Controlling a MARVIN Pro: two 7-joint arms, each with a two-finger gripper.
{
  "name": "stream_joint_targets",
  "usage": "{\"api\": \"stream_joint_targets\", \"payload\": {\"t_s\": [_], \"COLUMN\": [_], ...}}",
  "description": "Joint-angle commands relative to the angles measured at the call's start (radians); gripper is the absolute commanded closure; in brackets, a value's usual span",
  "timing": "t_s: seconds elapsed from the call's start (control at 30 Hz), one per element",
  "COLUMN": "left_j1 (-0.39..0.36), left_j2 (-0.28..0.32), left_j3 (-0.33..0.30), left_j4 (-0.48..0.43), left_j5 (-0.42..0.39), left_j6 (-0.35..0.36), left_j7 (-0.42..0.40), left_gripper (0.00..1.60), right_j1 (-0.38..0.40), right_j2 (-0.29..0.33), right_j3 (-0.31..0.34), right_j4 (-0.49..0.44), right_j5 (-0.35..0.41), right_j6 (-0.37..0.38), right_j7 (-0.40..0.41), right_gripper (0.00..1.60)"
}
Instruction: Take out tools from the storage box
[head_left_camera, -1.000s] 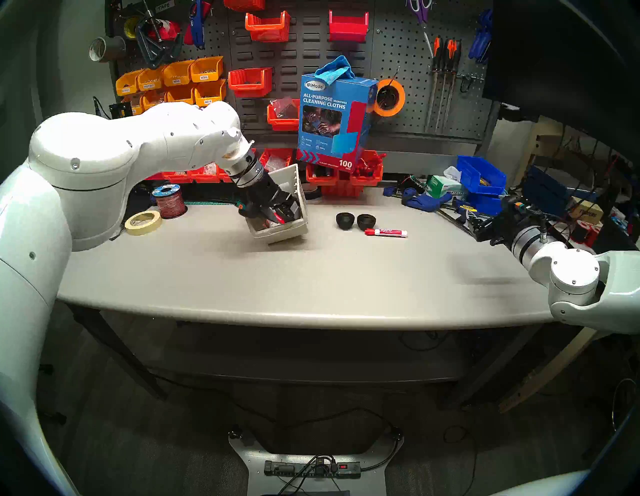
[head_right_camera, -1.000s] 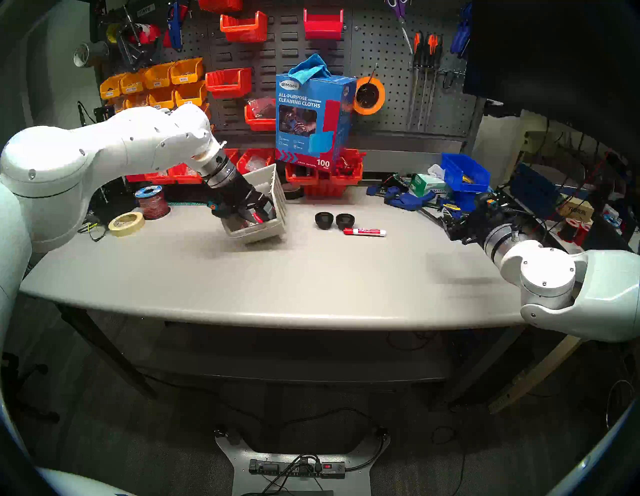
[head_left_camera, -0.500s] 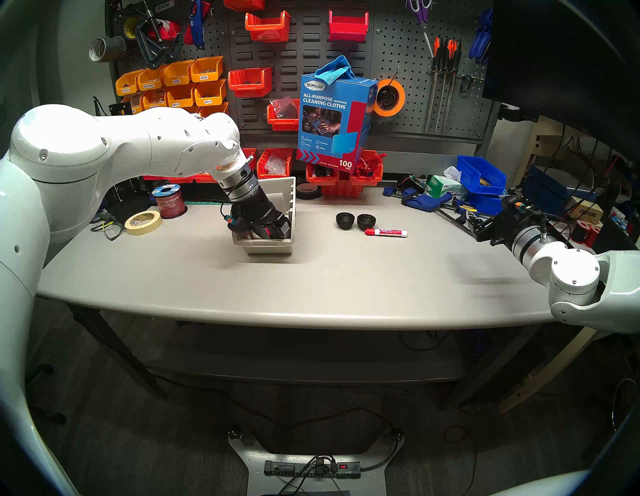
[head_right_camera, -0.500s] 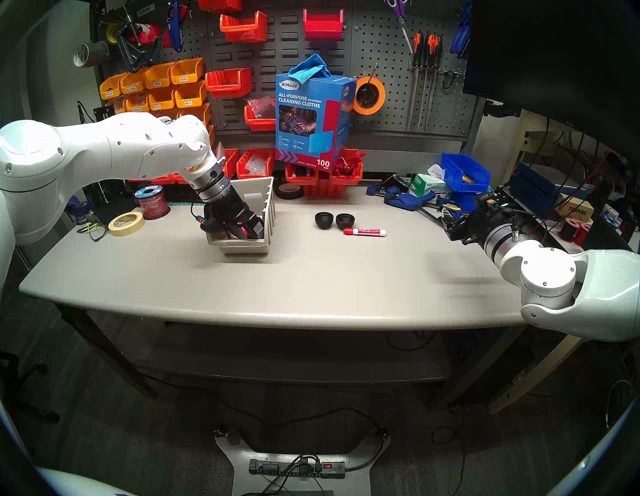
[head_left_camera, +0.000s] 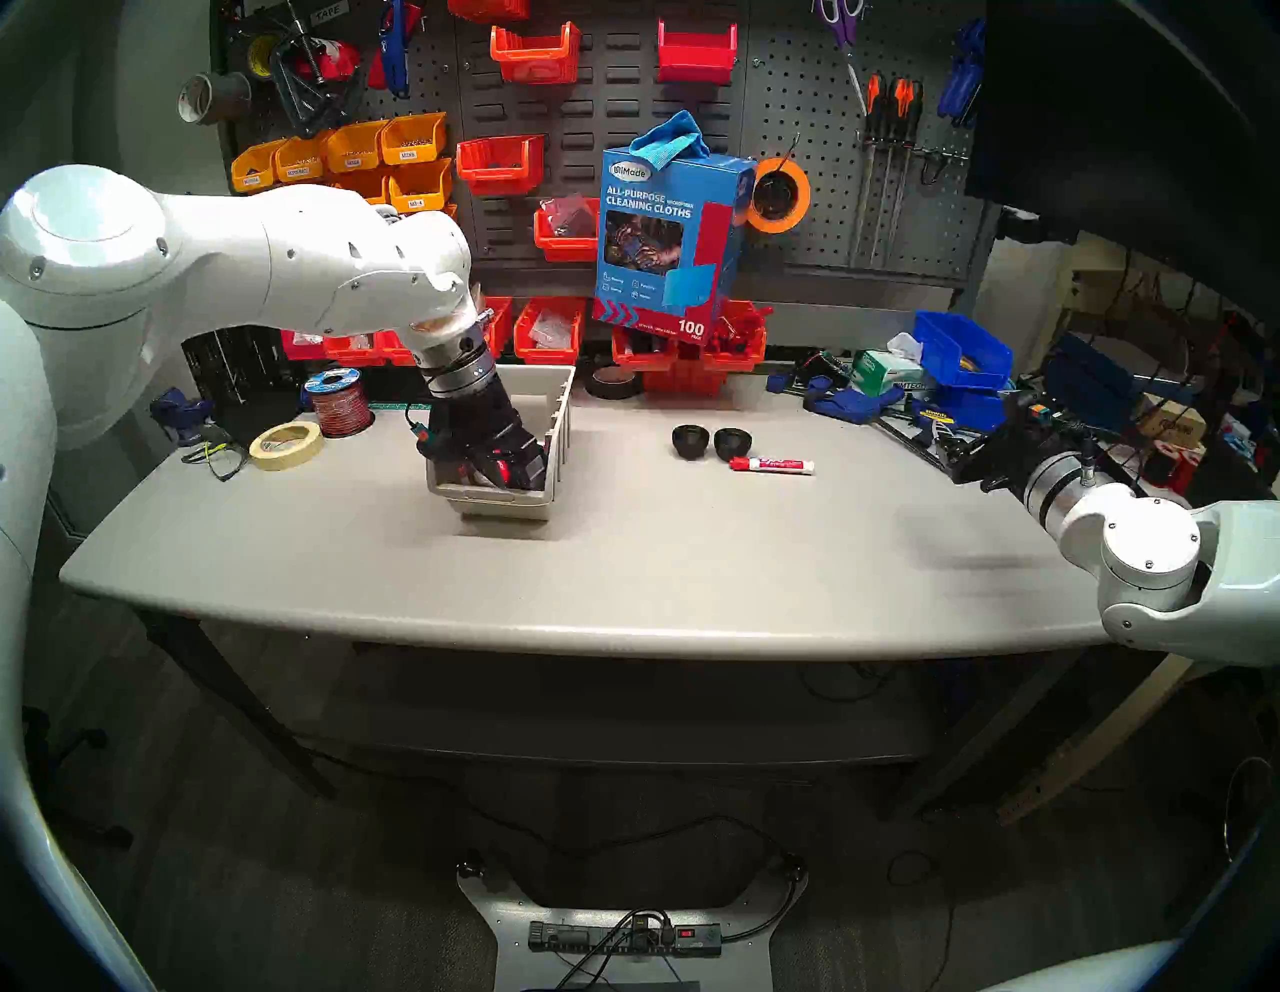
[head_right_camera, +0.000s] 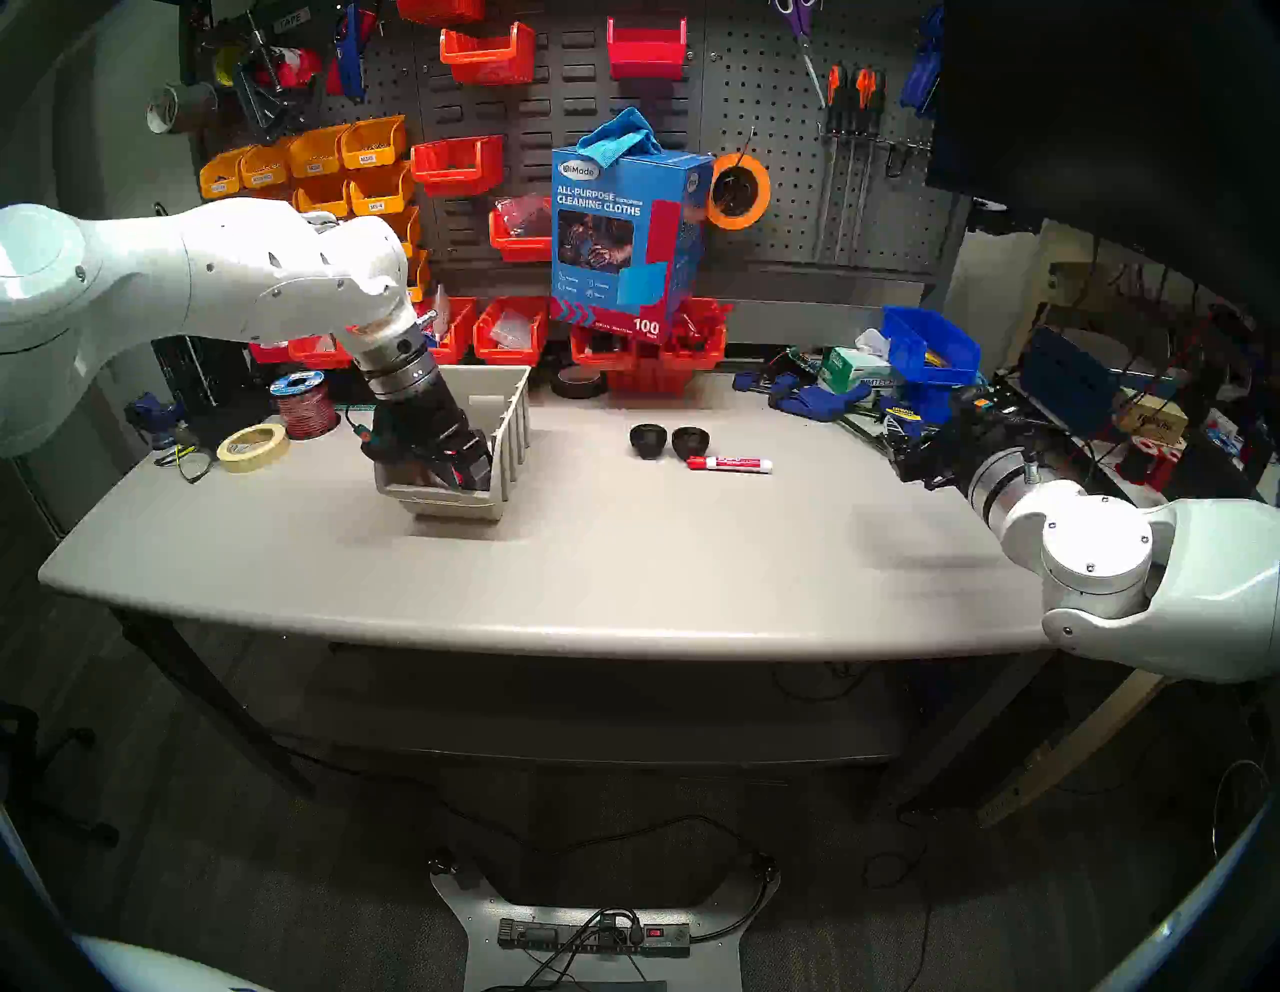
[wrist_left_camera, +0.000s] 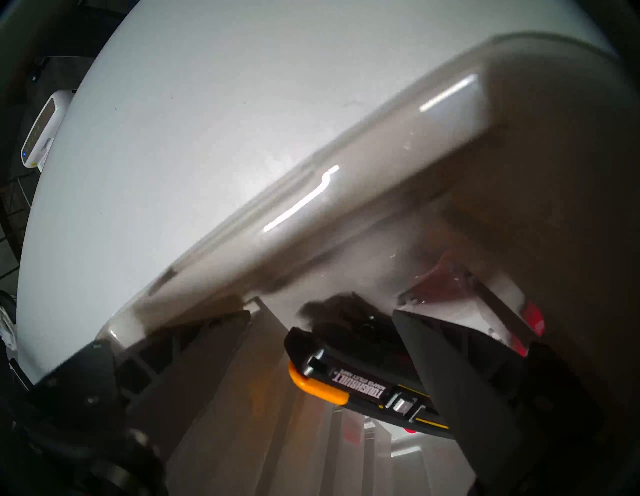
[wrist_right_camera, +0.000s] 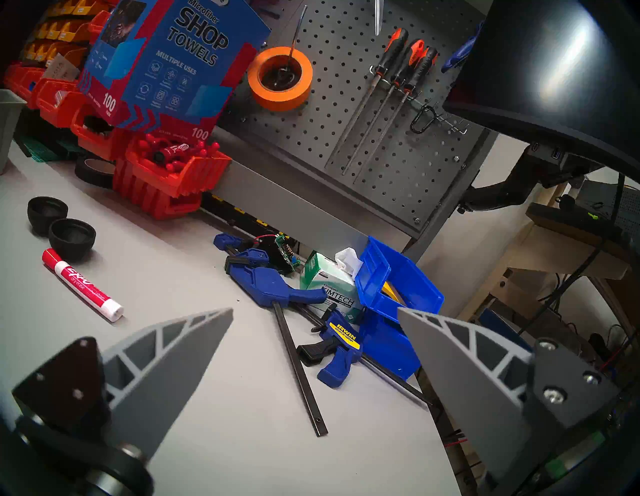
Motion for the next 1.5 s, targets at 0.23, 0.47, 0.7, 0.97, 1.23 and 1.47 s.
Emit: {"api": "stream_joint_targets", "payload": {"t_s": [0.23, 0.47, 0.7, 0.97, 1.23, 1.47], "left_j1": [-0.158, -0.21, -0.23, -0.249, -0.253, -0.265], "left_j2": [0.003, 0.03, 0.049, 0.047, 0.031, 0.037], "left_j3": [-0.081, -0.072, -0.049, -0.006, 0.038, 0.051], "left_j4": [-0.044, -0.092, -0.126, -0.133, -0.116, -0.156], "left_j5": [-0.011, -0.022, -0.024, -0.011, 0.005, -0.003], "left_j6": [0.002, 0.002, 0.002, 0.002, 0.002, 0.002], "left_j7": [0.101, 0.103, 0.108, 0.105, 0.112, 0.106], "left_gripper": [0.0, 0.0, 0.0, 0.0, 0.0, 0.0], "right_j1": [0.012, 0.014, 0.015, 0.016, 0.017, 0.017], "right_j2": [-0.007, -0.009, -0.012, -0.015, -0.018, -0.02], "right_j3": [0.006, 0.004, 0.002, 0.0, -0.002, -0.004], "right_j4": [0.0, -0.001, -0.001, -0.002, -0.002, -0.003], "right_j5": [0.002, 0.003, 0.005, 0.007, 0.009, 0.01], "right_j6": [-0.005, -0.007, -0.01, -0.012, -0.015, -0.017], "right_j7": [-0.003, -0.004, -0.004, -0.005, -0.005, -0.005], "right_gripper": [0.0, 0.0, 0.0, 0.0, 0.0, 0.0]}}
